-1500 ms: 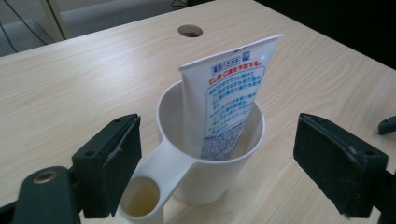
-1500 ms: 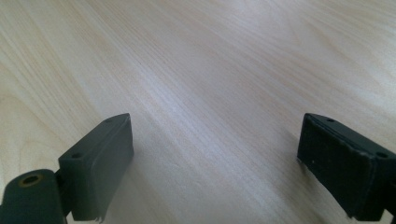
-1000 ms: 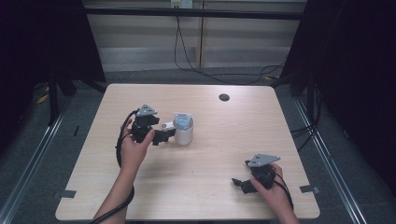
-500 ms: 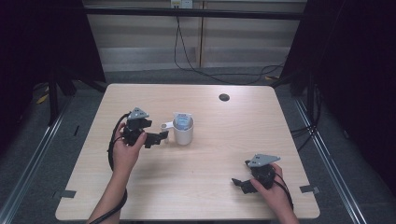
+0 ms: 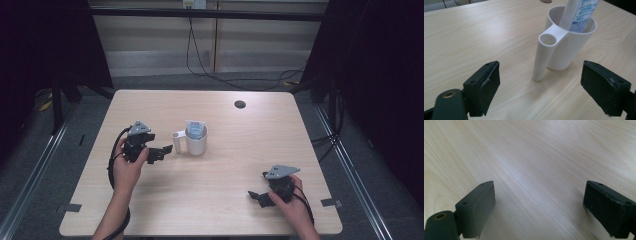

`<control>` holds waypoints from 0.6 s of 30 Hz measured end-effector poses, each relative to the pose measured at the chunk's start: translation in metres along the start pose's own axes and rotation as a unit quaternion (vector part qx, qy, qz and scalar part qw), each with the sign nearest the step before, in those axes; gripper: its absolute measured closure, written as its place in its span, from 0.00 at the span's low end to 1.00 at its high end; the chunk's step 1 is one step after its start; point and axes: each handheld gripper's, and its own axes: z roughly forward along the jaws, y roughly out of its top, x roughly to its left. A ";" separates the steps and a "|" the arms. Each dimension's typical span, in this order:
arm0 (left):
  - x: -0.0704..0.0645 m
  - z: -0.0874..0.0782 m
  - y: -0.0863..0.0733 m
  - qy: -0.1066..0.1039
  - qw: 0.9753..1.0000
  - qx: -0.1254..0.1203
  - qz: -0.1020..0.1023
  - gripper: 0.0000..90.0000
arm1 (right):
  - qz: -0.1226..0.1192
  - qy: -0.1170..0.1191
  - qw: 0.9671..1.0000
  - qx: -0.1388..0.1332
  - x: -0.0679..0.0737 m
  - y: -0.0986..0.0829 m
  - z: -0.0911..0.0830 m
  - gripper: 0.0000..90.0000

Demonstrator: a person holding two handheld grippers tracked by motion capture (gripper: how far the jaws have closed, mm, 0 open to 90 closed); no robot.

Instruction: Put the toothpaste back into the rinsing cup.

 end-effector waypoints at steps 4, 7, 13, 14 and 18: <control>0.002 0.001 -0.009 0.000 1.000 0.000 -0.005 0.18 | 0.000 0.000 1.000 0.000 0.000 0.000 0.000 0.11; 0.004 0.002 -0.014 0.001 1.000 0.002 -0.006 0.18 | 0.000 0.000 1.000 0.000 0.000 0.000 0.000 0.11; 0.006 0.004 -0.027 -0.001 1.000 -0.002 -0.017 0.18 | 0.000 0.000 1.000 0.000 0.000 0.000 0.000 0.11; 0.006 0.004 -0.029 -0.002 1.000 0.000 -0.016 0.18 | 0.000 0.000 1.000 0.000 0.000 0.000 0.000 0.11; 0.007 0.005 -0.036 0.003 1.000 0.001 -0.018 0.18 | 0.000 0.000 1.000 0.000 0.000 0.000 0.000 0.11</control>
